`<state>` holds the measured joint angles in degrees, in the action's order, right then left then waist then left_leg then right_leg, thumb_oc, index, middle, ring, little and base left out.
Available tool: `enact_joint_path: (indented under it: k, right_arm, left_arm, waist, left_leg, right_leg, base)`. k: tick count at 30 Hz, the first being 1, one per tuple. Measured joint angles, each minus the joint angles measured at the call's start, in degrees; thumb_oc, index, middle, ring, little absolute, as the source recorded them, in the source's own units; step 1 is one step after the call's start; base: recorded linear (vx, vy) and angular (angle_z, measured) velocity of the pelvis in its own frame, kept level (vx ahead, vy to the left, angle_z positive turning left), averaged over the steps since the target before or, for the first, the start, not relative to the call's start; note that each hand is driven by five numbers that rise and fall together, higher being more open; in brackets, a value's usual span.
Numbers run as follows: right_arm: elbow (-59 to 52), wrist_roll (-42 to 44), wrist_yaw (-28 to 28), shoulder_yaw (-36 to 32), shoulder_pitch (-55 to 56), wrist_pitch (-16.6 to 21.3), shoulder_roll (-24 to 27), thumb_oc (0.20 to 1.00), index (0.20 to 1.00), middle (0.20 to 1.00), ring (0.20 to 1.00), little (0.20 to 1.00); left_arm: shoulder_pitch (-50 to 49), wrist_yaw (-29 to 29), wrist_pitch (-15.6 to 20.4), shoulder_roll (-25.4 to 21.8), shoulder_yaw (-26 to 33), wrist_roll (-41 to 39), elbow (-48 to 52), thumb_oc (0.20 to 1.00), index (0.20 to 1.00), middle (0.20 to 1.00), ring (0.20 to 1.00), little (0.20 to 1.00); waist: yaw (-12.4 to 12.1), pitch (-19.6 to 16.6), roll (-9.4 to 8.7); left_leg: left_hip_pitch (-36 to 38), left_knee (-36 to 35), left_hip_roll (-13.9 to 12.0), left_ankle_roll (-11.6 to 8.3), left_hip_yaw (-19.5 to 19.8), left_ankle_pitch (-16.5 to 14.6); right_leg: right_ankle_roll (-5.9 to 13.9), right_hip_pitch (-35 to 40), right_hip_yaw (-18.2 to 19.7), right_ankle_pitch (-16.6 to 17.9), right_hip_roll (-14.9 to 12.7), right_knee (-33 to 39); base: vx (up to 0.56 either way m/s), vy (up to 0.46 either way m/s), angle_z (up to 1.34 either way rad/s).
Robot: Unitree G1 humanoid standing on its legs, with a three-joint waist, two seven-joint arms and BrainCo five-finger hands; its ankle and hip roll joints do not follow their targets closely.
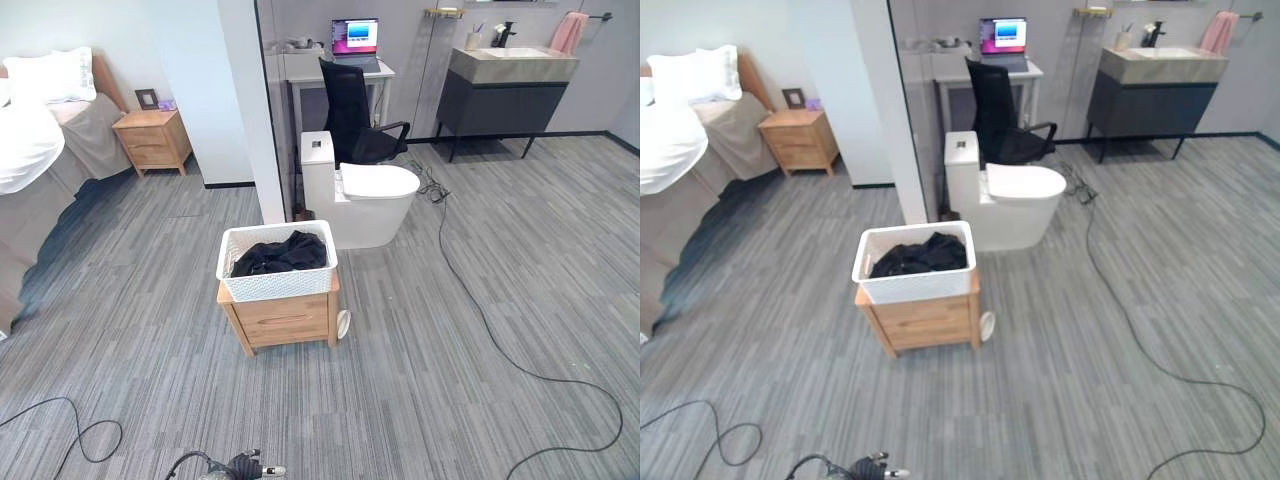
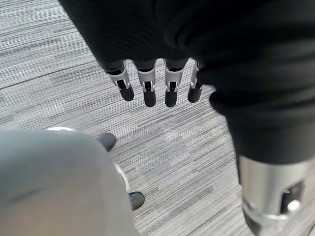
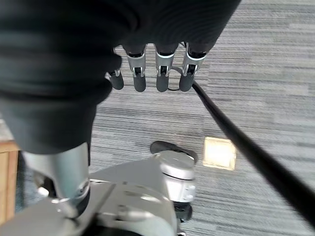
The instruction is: Grab the laundry basket,head to the washer,open it,put in the laundry and shut it.
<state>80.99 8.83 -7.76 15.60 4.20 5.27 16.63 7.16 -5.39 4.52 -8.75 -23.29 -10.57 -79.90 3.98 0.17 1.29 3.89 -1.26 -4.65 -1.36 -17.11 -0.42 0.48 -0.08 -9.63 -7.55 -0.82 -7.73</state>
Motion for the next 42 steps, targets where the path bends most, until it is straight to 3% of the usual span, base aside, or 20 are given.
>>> enact_joint_path:
  k: [8, 9, 13, 14, 16, 18, 20, 21, 23, 25, 27, 30, 33, 34, 35, 36, 37, 39, 41, 42]
  right_arm:
    - [0.76, 4.03, -3.7, -1.05, 1.13, -0.48, -0.54, 1.0, 1.0, 1.0, 1.0, 1.0]
    - [0.74, 5.18, -3.96, -1.66, 0.54, -0.44, -0.73, 1.0, 1.0, 1.0, 1.0, 1.0]
    - [0.57, 6.13, -3.54, -3.12, 0.43, -0.38, -0.5, 1.0, 1.0, 1.0, 1.0, 1.0]
    - [1.38, 6.13, -3.1, -4.28, -0.1, -0.43, -0.59, 1.0, 1.0, 1.0, 1.0, 1.0]
    - [1.59, 6.14, -2.1, -4.11, -0.73, -0.49, -0.06, 1.0, 1.0, 1.0, 1.0, 1.0]
    - [2.63, 6.1, -1.11, -4.18, -1.19, -0.49, -0.01, 1.0, 1.0, 1.0, 1.0, 1.0]
    - [3.4, 6.08, -0.81, -4.29, -1.39, -0.67, 0.31, 1.0, 1.0, 1.0, 1.0, 1.0]
    - [3.84, 6.08, -0.85, -4.18, -2.3, -0.89, 1.02, 1.0, 1.0, 1.0, 1.0, 1.0]
    - [3.5, 6.04, -1.21, -3.54, -3.94, -0.63, 1.75, 1.0, 1.0, 1.0, 1.0, 1.0]
    - [2.93, 6.04, -1.15, -2.94, -6.79, -0.36, 2.03, 1.0, 1.0, 1.0, 1.0, 1.0]
    - [2.05, 6.05, -1.14, -2.93, -7.18, 0.16, 2.65, 1.0, 1.0, 1.0, 1.0, 1.0]
    - [2.72, 6.05, -1.06, -3.09, -8.26, -0.17, 3.56, 1.0, 1.0, 1.0, 1.0, 1.0]
    - [5.05, 5.62, -1.14, -2.64, -7.41, -0.98, 2.87, 1.0, 1.0, 1.0, 1.0, 1.0]
    - [4.66, 4.93, -1.18, -2.64, -6.78, -1.1, 2.8, 1.0, 1.0, 1.0, 1.0, 1.0]
    - [4.5, 4.86, -1.21, -2.65, -6.53, -1.11, 2.98, 1.0, 1.0, 1.0, 1.0, 1.0]
    - [3.82, 4.86, -1.29, -2.75, -5.84, -1.28, 3.69, 1.0, 1.0, 1.0, 1.0, 1.0]
    - [3.37, 4.86, -1.3, -2.87, -5.69, -1.28, 3.88, 1.0, 1.0, 1.0, 1.0, 1.0]
    - [0.54, 4.84, -1.82, -2.94, -5.17, -1.19, 3.53, 1.0, 1.0, 1.0, 1.0, 1.0]
    - [-2.36, 4.79, -2.31, -2.54, -5.08, -1.12, 3.1, 1.0, 1.0, 1.0, 1.0, 1.0]
    - [-3.88, 4.74, -2.39, -2.36, -5.0, -1.01, 3.12, 1.0, 1.0, 1.0, 1.0, 1.0]
  left_arm:
    - [0.14, 0.0, 0.0, -0.36, 0.02, 0.4, 0.02, 1.0, 1.0, 1.0, 1.0, 1.0]
    - [0.66, 0.06, 0.09, -1.32, 0.14, 0.25, -0.07, 1.0, 1.0, 1.0, 1.0, 1.0]
    - [1.57, 0.31, 0.23, -2.41, 1.04, -0.35, -0.07, 1.0, 1.0, 1.0, 1.0, 1.0]
    - [4.44, 0.64, 0.25, -2.34, 1.1, -0.43, -0.25, 1.0, 1.0, 1.0, 1.0, 1.0]
    - [4.77, 0.65, 0.2, -2.0, 1.91, -0.67, 0.0, 1.0, 1.0, 1.0, 1.0, 1.0]
    - [4.95, 0.65, 0.16, -1.87, 1.9, -0.67, -0.02, 1.0, 1.0, 1.0, 1.0, 1.0]
    - [5.68, 0.69, 0.3, -1.67, 1.47, -0.7, 0.28, 1.0, 1.0, 1.0, 1.0, 1.0]
    - [6.0, 0.71, 0.19, -1.52, 0.72, -0.71, 0.12, 1.0, 1.0, 1.0, 1.0, 1.0]
    - [5.12, 0.7, 0.06, -1.63, 0.55, -0.67, -0.64, 1.0, 1.0, 1.0, 1.0, 1.0]
    - [5.19, 1.0, 0.12, -2.06, 1.03, -0.69, -1.58, 1.0, 1.0, 1.0, 1.0, 1.0]
    - [5.14, 1.39, 0.12, -2.07, 2.32, -0.68, -1.58, 1.0, 1.0, 1.0, 1.0, 1.0]
    - [3.39, 1.59, 0.22, -2.18, 4.87, -0.71, -0.48, 1.0, 1.0, 1.0, 1.0, 1.0]
    - [4.6, 1.69, 0.26, -2.75, 4.63, -0.86, -1.64, 1.0, 1.0, 1.0, 1.0, 1.0]
    - [5.29, 1.92, 0.25, -3.55, 4.2, -0.83, -1.43, 1.0, 1.0, 1.0, 1.0, 1.0]
    - [5.38, 1.97, 0.28, -3.9, 4.0, -0.83, -0.98, 1.0, 1.0, 1.0, 1.0, 1.0]
    - [5.61, 1.95, 0.21, -4.19, 4.04, -0.9, -0.98, 1.0, 1.0, 1.0, 1.0, 1.0]
    - [5.71, 1.98, 0.22, -4.4, 4.04, -1.06, -0.97, 1.0, 1.0, 1.0, 1.0, 1.0]
    - [6.64, 2.32, 0.37, -4.48, 3.66, -2.47, -0.62, 1.0, 1.0, 1.0, 1.0, 1.0]
    - [7.66, 2.5, 0.48, -5.07, 1.92, -2.49, 0.1, 1.0, 1.0, 1.0, 1.0, 1.0]
    - [8.04, 2.48, 0.41, -4.94, 1.85, -2.48, 0.04, 1.0, 1.0, 1.0, 1.0, 1.0]
  waist:
    - [0.03, 0.18, -0.2]
    - [-0.03, 1.33, -0.64]
    - [-0.04, 2.76, -2.45]
    - [-0.07, 5.39, -4.47]
    - [-0.13, 6.27, -4.76]
    - [0.39, 6.49, -4.5]
    - [0.04, 6.73, -2.6]
    - [-0.36, 7.47, -1.47]
    - [-0.25, 7.26, -0.39]
    - [-0.23, 7.38, -0.1]
    - [0.03, 7.29, -0.32]
    - [-0.71, 6.12, 0.13]
    - [-2.06, 5.75, -1.85]
    - [-2.1, 5.31, -3.3]
    - [-2.21, 4.91, -3.46]
    - [-2.55, 4.15, -4.09]
    - [-2.65, 4.05, -4.26]
    - [-1.77, 3.86, -4.85]
    - [-1.62, 3.92, -4.81]
    - [-1.08, 4.05, -4.47]
  left_leg:
    - [0.06, 0.21, -0.57, -0.06, -0.69, 0.03]
    - [-0.82, 3.32, -1.45, -1.96, -0.95, -0.72]
    - [-6.14, 11.96, -2.15, -3.53, 1.26, 0.51]
    - [-11.72, 21.63, -2.84, -5.65, 2.44, 2.45]
    - [-14.3, 24.31, -3.53, -6.38, 2.15, 4.41]
    - [-14.86, 20.66, -5.81, -6.31, -1.15, 4.38]
    - [-15.23, 11.15, -6.99, -7.42, -2.32, 5.22]
    - [-15.21, 1.76, -8.02, -8.04, -1.93, 7.93]
    - [-15.49, -4.59, -10.23, -8.84, -1.3, 10.19]
    - [-17.15, -4.37, -14.37, -9.98, -2.64, 11.32]
    - [-16.95, -3.77, -15.31, -10.12, -2.68, 11.43]
    - [-15.2, -2.71, -14.83, -9.49, -5.88, 11.9]
    - [-19.48, 9.8, -13.11, -8.17, -6.67, 12.22]
    - [-21.4, 11.35, -11.7, -6.73, -7.62, 11.93]
    - [-21.3, 9.43, -10.49, -5.5, -7.8, 12.83]
    - [-20.69, 8.81, -8.51, -3.18, -9.5, 11.77]
    - [-19.31, 8.19, -7.18, 0.7, -10.84, 7.83]
    - [-15.42, 6.3, -2.55, 3.09, -11.82, 5.55]
    - [-11.26, 4.88, 2.41, 5.43, -12.12, 1.87]
    - [-9.92, 4.69, 3.87, 6.47, -11.98, 0.72]
  right_leg:
    - [-0.42, -0.25, 0.46, -0.31, 0.58, -0.11]
    - [-1.54, -1.06, 1.27, -1.44, 0.8, -2.07]
    - [-2.86, -1.99, 0.91, -0.99, 0.63, -2.87]
    - [-3.7, -1.8, -0.2, -0.43, -0.6, -2.34]
    - [-4.12, -1.0, -1.23, 1.09, -0.67, -0.07]
    - [-4.1, 1.02, -3.42, 2.37, 0.46, 4.4]
    - [-3.46, 1.79, -4.11, 2.75, 1.75, 7.1]
    - [-2.25, 2.22, -4.2, 3.78, 2.76, 8.57]
    - [-1.93, 2.28, -3.74, 3.93, 3.74, 9.2]
    - [-2.28, 2.98, -2.22, 4.12, 4.95, 9.45]
    - [-2.94, 4.21, -1.62, 4.6, 4.84, 9.8]
    - [-1.91, 7.14, 1.57, 3.49, 4.84, 12.36]
    - [-1.81, 9.02, 2.83, -1.11, 2.01, 9.82]
    - [-0.65, 8.76, 2.81, -2.22, -0.28, 8.04]
    - [0.51, 8.67, 3.04, -3.31, -1.68, 6.75]
    - [3.62, 9.45, 3.35, -5.67, -4.74, 4.87]
    - [4.99, 9.58, 2.94, -6.51, -6.48, 2.53]
    - [5.38, 3.63, 1.9, -6.15, -12.36, -13.95]
    - [6.39, -2.97, 1.25, 0.82, -19.46, -30.01]
    - [6.62, -5.05, 1.33, 0.65, -21.38, -34.2]
  base:
    - [-0.01, -0.056, -0.05]
    - [-0.05, -0.08, -0.21]
    - [-0.1, -0.146, 0.01]
    - [-0.01, -0.082, 0.35]
    - [0.04, -0.028, 0.33]
    - [0.17, 0.103, 0.55]
    - [0.25, 0.159, 0.5]
    - [0.37, 0.212, 0.19]
    - [0.33, 0.152, -0.09]
    - [0.32, 0.12, -0.36]
    - [0.44, 0.167, -0.32]
    - [0.47, 0.19, -0.48]
    - [0.33, 0.191, -0.28]
    - [0.22, 0.155, -0.22]
    - [0.48, 0.372, -0.28]
    - [0.43, 0.398, -0.3]
    - [0.44, 0.442, -0.18]
    - [0.27, 0.39, 0.06]
    - [0.18, 0.305, 0.08]
    - [0.19, 0.154, 0.17]
